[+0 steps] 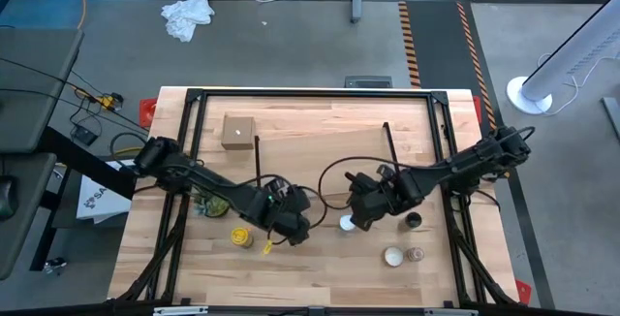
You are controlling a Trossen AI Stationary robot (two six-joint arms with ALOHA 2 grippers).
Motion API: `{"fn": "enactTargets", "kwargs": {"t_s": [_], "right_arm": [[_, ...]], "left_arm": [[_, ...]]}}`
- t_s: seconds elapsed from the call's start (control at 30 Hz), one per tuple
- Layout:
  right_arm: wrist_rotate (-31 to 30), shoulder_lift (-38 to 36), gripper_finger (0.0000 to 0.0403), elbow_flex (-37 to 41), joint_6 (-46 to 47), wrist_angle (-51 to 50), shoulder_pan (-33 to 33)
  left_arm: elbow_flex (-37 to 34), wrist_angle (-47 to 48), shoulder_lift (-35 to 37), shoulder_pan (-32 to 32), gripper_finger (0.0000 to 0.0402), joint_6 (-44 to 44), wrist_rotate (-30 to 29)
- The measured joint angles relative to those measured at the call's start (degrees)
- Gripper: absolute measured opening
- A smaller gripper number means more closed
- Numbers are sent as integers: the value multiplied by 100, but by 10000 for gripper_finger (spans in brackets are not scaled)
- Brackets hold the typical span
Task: Shelf spices
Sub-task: Move the shelf to the top center of the table
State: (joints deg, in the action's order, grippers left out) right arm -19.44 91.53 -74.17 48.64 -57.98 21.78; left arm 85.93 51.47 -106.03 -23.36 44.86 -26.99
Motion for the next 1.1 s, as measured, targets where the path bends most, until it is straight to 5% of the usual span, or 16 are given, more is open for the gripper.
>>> {"fn": "enactTargets", "kwargs": {"t_s": [0.5,0.9,1.1], "right_arm": [[-202,303,0,7,-797,70,-848],[-407,303,0,7,-1832,326,-2086],[46,303,0,7,-2057,752,-2495]], "left_arm": [[-741,144,72,762,0,-635,235],[-820,93,292,1801,0,-2197,57],[-820,142,292,2344,0,-2931,305]]}}
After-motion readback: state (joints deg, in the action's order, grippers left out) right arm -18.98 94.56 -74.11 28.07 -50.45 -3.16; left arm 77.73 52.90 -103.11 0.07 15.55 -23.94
